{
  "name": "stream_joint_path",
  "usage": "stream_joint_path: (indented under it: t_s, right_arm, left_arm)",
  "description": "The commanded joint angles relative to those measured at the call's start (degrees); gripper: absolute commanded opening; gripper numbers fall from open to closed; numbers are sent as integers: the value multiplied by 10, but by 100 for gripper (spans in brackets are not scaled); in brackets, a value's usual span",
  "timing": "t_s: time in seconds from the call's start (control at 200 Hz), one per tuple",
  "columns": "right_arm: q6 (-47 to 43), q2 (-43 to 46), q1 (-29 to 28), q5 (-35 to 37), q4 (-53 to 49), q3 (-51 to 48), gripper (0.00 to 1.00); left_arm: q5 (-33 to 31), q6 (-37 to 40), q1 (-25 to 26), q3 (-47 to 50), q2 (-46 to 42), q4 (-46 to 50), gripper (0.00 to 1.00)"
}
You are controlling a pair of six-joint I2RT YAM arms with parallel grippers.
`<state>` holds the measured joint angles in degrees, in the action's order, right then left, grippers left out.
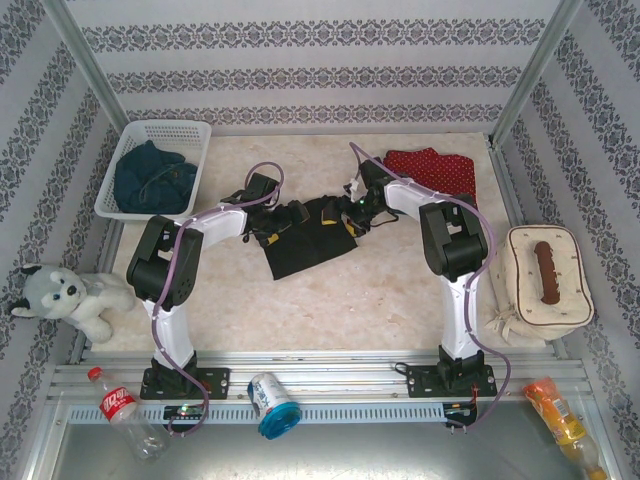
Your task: Fold and stack the skirts
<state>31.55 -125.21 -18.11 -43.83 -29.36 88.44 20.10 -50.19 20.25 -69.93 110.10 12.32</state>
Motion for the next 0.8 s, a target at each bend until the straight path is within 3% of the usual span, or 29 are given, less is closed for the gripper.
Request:
stream_joint_path:
  t_s: [0.0,0.165,0.295,0.37,0.575,0.794]
  right_arm:
    - [32,-19,-2,-42,31,-14,58]
    - [45,-18,1,-26,56,-29,22]
    - [32,15,4,4,69,-45,0]
    - [0,41,-2,54,35,-39,0]
    - [-64,102,-20,287,-75,-5,0]
    - [-141,95,-23,417,-172,89,0]
  left_arm:
    - [-23,7,-1,14,29,25,100]
    - [-22,10,-3,16,33,30,100]
    - [-17,15,-8,14,30,36,100]
    - [-11,21,-12,12,23,43,100]
    - [-35,30,-32,14,-50,64,100]
    - [-67,39,-69,27,-103,97,100]
